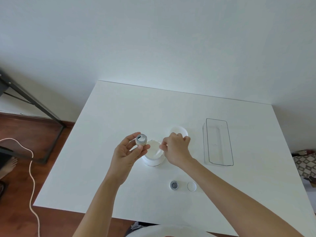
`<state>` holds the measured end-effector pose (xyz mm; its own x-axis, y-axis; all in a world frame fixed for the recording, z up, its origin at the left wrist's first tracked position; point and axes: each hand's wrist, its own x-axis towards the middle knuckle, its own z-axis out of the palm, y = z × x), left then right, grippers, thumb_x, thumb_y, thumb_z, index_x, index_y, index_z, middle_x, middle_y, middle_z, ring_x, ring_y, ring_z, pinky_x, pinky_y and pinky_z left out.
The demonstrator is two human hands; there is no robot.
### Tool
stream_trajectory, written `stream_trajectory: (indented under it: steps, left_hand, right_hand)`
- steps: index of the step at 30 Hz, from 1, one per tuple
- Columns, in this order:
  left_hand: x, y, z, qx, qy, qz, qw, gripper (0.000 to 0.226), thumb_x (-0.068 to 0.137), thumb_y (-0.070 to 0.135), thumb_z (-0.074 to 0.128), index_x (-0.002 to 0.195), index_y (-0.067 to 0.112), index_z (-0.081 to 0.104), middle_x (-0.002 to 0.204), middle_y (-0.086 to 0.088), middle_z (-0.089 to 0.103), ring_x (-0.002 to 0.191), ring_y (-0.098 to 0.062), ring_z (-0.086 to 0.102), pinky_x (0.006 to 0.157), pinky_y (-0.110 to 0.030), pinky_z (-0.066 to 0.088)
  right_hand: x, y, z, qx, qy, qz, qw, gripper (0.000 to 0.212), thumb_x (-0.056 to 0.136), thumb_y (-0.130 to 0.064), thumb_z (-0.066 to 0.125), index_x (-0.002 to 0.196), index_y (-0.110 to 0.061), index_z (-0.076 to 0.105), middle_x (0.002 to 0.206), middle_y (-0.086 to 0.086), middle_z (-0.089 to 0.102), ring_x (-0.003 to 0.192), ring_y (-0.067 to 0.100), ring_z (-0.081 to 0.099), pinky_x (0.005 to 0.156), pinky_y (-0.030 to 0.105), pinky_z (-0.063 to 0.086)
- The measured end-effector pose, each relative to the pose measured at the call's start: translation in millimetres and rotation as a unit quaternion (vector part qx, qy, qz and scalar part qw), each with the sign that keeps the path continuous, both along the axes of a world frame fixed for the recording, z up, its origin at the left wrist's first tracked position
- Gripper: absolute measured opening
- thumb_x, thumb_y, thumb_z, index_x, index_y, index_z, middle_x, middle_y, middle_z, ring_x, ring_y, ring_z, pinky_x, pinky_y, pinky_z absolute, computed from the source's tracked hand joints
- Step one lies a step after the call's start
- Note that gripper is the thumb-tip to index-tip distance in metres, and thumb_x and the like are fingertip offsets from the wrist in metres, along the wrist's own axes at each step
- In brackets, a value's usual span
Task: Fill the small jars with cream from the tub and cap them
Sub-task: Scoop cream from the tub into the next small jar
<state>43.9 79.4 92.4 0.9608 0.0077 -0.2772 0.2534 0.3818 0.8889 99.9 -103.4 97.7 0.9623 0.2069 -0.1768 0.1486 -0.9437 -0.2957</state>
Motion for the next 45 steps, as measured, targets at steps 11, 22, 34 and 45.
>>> stream_trajectory:
  steps: [11,22,34,45]
  left_hand:
    - [0.7,1.8,2.7,0.089,0.011,0.017,0.996,0.037,0.081,0.014,0.076,0.116,0.023,0.070,0.104,0.010,0.075,0.088,-0.010,0.071,0.101,-0.043,0.051]
    - [3.9,-3.8,2.9,0.106,-0.001,-0.025,0.994,0.031,0.083,0.007,0.079,0.110,0.021,0.072,0.103,0.006,0.077,0.091,-0.013,0.073,0.093,-0.033,0.054]
    - [6.3,-6.8,8.3,0.064,-0.033,-0.072,0.995,0.035,0.084,0.011,0.077,0.118,0.012,0.070,0.114,-0.006,0.077,0.108,-0.016,0.072,0.088,-0.019,0.053]
    - [5.3,-9.9,17.2,0.041,-0.028,-0.087,0.995,0.035,0.080,0.034,0.075,0.114,0.023,0.075,0.117,-0.006,0.076,0.110,-0.017,0.070,0.095,-0.028,0.055]
  right_hand:
    - [3.4,-34.5,19.5,0.211,0.161,-0.254,0.930,0.027,0.091,-0.032,0.059,0.080,-0.009,0.068,0.058,-0.005,0.047,0.065,0.017,0.048,0.079,0.035,0.026]
    - [6.2,-44.4,70.3,0.394,0.147,-0.253,0.871,0.021,0.092,-0.025,0.061,0.075,-0.018,0.070,0.085,-0.006,0.071,0.085,0.000,0.061,0.069,0.015,0.039]
    - [-15.6,-22.0,86.4,0.322,-0.046,-0.149,0.934,0.015,0.089,-0.028,0.064,0.075,-0.030,0.065,0.086,-0.007,0.062,0.083,0.001,0.053,0.098,0.047,0.038]
    - [-25.0,-32.6,67.9,0.132,-0.402,0.082,0.902,0.017,0.080,-0.010,0.075,0.078,-0.026,0.072,0.076,-0.004,0.054,0.077,0.014,0.048,0.078,0.033,0.018]
